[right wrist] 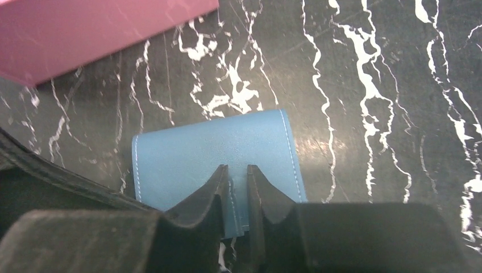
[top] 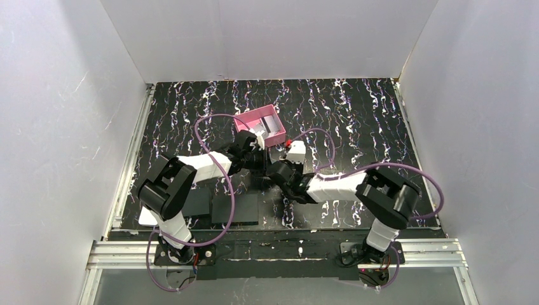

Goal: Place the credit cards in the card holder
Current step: Close the card holder at the center of the board.

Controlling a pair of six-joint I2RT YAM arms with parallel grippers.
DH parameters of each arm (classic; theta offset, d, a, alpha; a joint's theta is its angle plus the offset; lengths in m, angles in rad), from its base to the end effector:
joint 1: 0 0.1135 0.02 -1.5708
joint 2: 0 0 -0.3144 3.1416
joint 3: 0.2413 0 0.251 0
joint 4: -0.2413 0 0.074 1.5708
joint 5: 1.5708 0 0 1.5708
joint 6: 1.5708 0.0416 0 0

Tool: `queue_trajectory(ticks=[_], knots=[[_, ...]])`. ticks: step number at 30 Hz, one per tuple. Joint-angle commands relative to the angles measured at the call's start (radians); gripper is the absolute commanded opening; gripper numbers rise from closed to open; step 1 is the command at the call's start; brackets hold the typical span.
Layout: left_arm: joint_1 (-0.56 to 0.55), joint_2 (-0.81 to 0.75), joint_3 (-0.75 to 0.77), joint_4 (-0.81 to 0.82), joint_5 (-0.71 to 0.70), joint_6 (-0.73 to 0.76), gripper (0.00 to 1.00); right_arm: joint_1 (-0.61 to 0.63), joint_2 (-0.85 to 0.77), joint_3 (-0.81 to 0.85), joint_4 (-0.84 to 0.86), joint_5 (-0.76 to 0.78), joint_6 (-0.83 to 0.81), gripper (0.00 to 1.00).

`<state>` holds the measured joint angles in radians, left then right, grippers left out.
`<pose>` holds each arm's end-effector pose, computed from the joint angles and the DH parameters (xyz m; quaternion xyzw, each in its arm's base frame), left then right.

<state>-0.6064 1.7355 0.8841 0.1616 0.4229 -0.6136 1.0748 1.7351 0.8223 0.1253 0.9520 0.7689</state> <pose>0.2890 -0.2213 0.2086 0.0863 0.8847 -0.3944 0.2329 0.1903 0.2804 0.1980 0.0477 0.8386 0.0143 0.5425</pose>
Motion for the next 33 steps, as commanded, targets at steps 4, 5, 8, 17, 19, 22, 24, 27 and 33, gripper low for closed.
queue_trajectory(ticks=[4, 5, 8, 17, 19, 22, 24, 27, 33], knots=[[-0.007, 0.027, 0.024, -0.116, 0.071, -0.001, 0.01, -0.146, -0.127, 0.03, -0.423, -0.373, -0.21, 0.3], [-0.007, 0.029, 0.025, -0.117, 0.073, -0.001, 0.01, -0.171, -0.148, 0.051, -0.426, -0.398, -0.234, 0.3], [-0.007, 0.034, 0.031, -0.124, 0.076, 0.006, 0.01, -0.223, -0.206, 0.139, -0.438, -0.474, -0.314, 0.33], [-0.007, 0.058, 0.054, -0.122, 0.101, 0.009, 0.01, -0.442, -0.286, 0.173, -0.374, -1.081, -0.453, 0.55], [-0.007, 0.056, 0.058, -0.13, 0.103, 0.013, 0.01, -0.475, -0.263, 0.157, -0.349, -1.221, -0.449, 0.49], [-0.007, 0.056, 0.065, -0.137, 0.107, 0.017, 0.01, -0.494, -0.231, 0.103, -0.255, -1.349, -0.404, 0.35], [-0.007, 0.056, 0.066, -0.138, 0.108, 0.018, 0.01, -0.52, -0.21, 0.073, -0.204, -1.413, -0.364, 0.25], [-0.007, 0.055, 0.065, -0.142, 0.102, 0.02, 0.01, -0.538, -0.189, 0.04, -0.163, -1.415, -0.348, 0.25], [-0.008, 0.049, 0.067, -0.146, 0.104, 0.023, 0.01, -0.552, -0.131, 0.029, -0.138, -1.452, -0.345, 0.19]])
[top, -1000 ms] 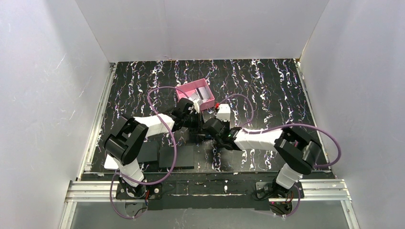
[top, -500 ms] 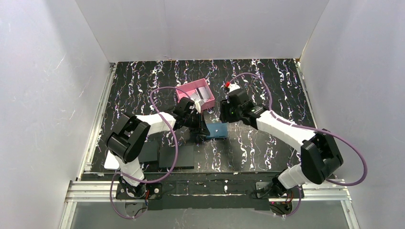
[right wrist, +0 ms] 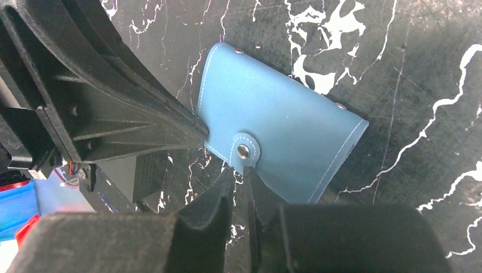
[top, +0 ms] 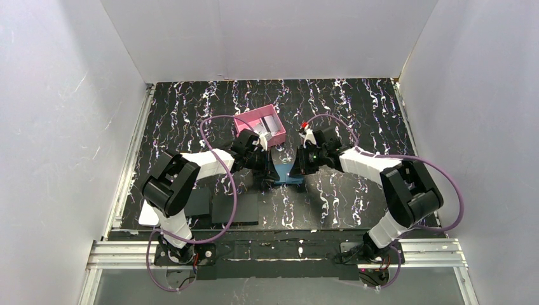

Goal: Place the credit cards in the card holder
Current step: Close the card holder at the center of the board.

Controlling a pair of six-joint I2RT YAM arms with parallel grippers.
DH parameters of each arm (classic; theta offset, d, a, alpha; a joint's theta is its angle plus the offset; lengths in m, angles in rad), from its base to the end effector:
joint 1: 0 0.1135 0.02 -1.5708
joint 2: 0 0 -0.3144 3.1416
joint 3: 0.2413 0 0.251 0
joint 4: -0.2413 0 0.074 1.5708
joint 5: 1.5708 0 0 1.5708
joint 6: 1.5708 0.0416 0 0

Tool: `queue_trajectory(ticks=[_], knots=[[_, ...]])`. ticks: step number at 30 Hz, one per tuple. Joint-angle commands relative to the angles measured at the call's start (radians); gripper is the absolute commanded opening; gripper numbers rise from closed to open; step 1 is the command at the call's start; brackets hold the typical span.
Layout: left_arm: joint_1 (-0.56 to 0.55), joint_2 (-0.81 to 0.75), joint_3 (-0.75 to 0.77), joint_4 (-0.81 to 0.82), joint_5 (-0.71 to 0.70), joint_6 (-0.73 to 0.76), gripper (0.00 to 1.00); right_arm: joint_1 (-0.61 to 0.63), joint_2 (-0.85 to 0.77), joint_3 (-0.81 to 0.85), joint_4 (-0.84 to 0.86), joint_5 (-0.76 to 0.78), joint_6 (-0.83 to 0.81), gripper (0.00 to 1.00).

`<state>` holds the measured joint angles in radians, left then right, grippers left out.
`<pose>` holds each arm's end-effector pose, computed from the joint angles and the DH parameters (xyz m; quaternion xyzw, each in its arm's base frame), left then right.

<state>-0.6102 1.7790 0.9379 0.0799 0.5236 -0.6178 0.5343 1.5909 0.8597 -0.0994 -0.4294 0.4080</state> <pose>0.2928 -0.2301 0.2035 0.0986 0.8882 -0.4136 0.1739 0.2693 0.1795 0.2272 -0.1344 0.9042 0.3374 0.2247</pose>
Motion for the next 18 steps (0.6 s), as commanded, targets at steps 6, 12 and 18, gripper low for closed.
queue_trajectory(ticks=[6, 12, 18], knots=[[-0.003, 0.003, 0.012, -0.066, 0.002, 0.029, 0.01, -0.025, 0.062, -0.011, 0.161, -0.121, 0.052, 0.13], [-0.003, 0.005, 0.015, -0.065, 0.004, 0.029, 0.01, -0.028, 0.132, -0.008, 0.188, -0.143, 0.066, 0.04], [-0.001, 0.002, 0.015, -0.073, 0.001, 0.038, 0.01, -0.058, 0.161, -0.096, 0.243, -0.119, 0.075, 0.01]])
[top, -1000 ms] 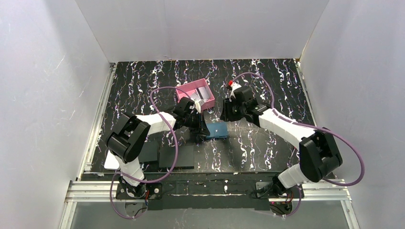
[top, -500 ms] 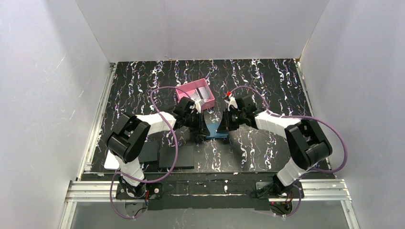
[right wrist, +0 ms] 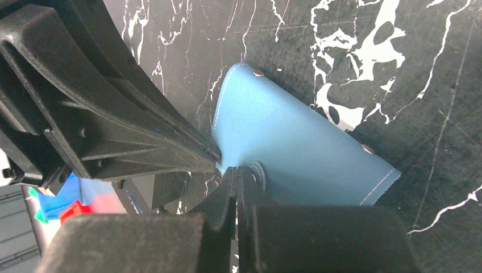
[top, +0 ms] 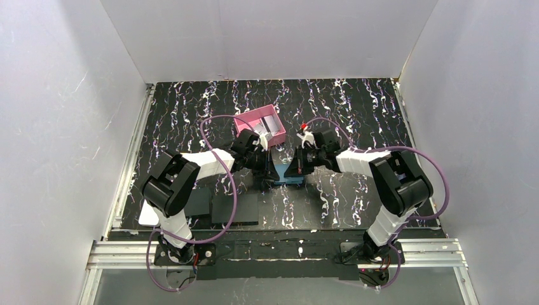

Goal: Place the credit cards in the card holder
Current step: Close the card holder at the center of the board.

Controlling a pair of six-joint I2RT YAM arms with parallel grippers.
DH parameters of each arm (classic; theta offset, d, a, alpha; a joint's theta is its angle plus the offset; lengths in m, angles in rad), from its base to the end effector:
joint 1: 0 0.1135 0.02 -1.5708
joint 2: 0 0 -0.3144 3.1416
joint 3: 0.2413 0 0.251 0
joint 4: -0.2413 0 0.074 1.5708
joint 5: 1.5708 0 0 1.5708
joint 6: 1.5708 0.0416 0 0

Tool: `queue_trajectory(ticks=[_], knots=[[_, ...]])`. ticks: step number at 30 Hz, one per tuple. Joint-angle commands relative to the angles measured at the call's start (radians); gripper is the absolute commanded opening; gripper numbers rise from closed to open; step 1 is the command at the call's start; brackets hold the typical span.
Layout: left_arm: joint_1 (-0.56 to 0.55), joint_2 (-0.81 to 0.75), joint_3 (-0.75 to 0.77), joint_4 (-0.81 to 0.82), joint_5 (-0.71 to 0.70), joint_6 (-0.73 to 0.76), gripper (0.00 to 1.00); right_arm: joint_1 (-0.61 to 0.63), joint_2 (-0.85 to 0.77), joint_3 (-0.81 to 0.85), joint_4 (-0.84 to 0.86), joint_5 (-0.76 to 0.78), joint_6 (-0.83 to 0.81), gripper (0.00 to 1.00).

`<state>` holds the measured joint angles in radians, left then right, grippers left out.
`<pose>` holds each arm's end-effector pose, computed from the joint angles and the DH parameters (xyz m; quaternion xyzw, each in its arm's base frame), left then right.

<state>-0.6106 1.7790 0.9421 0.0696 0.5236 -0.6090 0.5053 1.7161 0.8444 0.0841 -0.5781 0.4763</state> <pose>0.2928 -0.2303 0.2039 0.1019 0.8889 -0.4116 0.1732 0.2909 0.1869 0.1995 -0.1216 0.8843 0.4048 0.1985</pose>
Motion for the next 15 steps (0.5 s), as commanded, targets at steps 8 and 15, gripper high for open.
queue_trajectory(ticks=[8, 15], knots=[[0.005, 0.01, 0.002, -0.057, 0.008, 0.028, 0.01, -0.106, 0.201, -0.134, 0.099, 0.052, 0.119, 0.01], [0.012, 0.001, -0.001, -0.063, 0.008, 0.035, 0.01, -0.22, 0.302, -0.218, 0.141, 0.065, 0.215, 0.01]])
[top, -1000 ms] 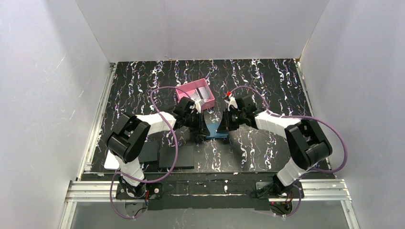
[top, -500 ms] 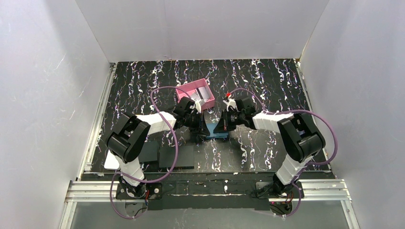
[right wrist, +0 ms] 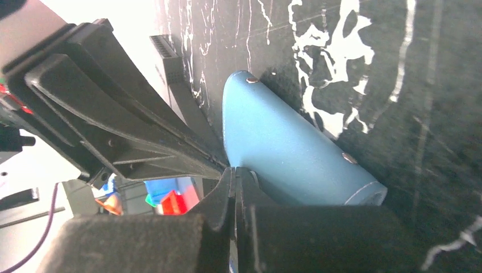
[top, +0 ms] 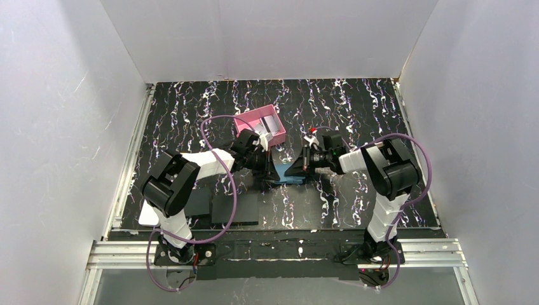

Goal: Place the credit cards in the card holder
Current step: Close the card holder at the center of the board.

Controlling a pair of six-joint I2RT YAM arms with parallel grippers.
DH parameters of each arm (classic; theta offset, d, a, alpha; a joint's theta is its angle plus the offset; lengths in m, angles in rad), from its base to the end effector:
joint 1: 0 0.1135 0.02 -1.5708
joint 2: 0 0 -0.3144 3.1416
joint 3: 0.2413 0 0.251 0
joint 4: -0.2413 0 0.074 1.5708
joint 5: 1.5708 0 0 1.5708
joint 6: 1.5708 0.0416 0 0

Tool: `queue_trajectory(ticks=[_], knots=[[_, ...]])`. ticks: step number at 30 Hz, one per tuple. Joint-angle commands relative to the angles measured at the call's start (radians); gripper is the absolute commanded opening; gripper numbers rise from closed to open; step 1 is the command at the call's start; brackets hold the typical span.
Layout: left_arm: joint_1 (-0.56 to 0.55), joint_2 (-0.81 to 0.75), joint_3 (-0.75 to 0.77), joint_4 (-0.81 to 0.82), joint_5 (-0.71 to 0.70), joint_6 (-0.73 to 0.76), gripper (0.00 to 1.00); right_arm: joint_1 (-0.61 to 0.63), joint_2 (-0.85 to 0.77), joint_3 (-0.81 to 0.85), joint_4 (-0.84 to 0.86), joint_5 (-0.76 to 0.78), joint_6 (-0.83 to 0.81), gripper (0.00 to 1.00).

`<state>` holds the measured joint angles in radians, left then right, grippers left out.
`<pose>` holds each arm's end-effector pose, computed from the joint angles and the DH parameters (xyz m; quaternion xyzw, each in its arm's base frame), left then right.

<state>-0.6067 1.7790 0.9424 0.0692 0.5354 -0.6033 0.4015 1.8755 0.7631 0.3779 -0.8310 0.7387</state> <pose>0.2934 -0.2294 0.2041 0.1049 0.8874 -0.4147 0.1717 0.3117 0.1657 0.1530 -0.0213 0.8517 0.5110 0.1137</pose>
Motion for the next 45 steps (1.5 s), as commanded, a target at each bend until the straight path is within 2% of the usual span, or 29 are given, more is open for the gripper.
queue_trajectory(ticks=[1, 7, 12, 17, 19, 23, 25, 28, 32, 36, 39, 42, 45], knots=[[0.01, 0.001, -0.003, -0.063, -0.003, 0.03, 0.01, -0.13, 0.142, -0.154, -0.139, 0.329, -0.04, 0.01], [0.015, 0.011, -0.009, -0.051, 0.007, 0.024, 0.0, -0.162, 0.157, -0.227, -0.033, 0.374, 0.033, 0.01], [0.015, 0.0, 0.003, -0.062, 0.011, 0.027, 0.0, -0.118, 0.208, -0.173, -0.012, 0.298, 0.006, 0.01], [0.014, -0.075, 0.017, -0.112, 0.012, 0.036, 0.02, -0.116, 0.127, -0.148, -0.036, 0.213, -0.01, 0.02], [0.015, -0.112, 0.027, -0.136, 0.018, 0.04, 0.04, -0.114, 0.039, -0.094, -0.143, 0.185, -0.063, 0.12], [0.015, -0.174, 0.04, -0.157, 0.042, 0.026, 0.1, -0.112, -0.128, 0.093, -0.501, 0.221, -0.272, 0.36], [0.015, -0.203, 0.045, -0.158, 0.057, 0.011, 0.12, -0.112, -0.194, 0.149, -0.609, 0.234, -0.356, 0.47], [0.015, -0.249, 0.052, -0.167, 0.068, -0.001, 0.16, -0.112, -0.263, 0.197, -0.745, 0.276, -0.434, 0.58], [0.015, -0.296, 0.065, -0.194, 0.08, -0.003, 0.2, -0.112, -0.318, 0.211, -0.804, 0.344, -0.494, 0.65], [0.015, -0.325, 0.063, -0.205, 0.087, -0.008, 0.24, -0.103, -0.343, 0.215, -0.839, 0.5, -0.525, 0.7], [0.015, -0.342, 0.055, -0.207, 0.09, -0.011, 0.26, -0.099, -0.351, 0.197, -0.796, 0.582, -0.537, 0.77], [0.015, -0.352, 0.045, -0.207, 0.092, -0.012, 0.26, -0.096, -0.328, 0.189, -0.742, 0.583, -0.531, 0.83], [0.014, -0.36, 0.041, -0.211, 0.095, -0.011, 0.27, -0.076, -0.28, 0.219, -0.739, 0.605, -0.53, 0.92]])
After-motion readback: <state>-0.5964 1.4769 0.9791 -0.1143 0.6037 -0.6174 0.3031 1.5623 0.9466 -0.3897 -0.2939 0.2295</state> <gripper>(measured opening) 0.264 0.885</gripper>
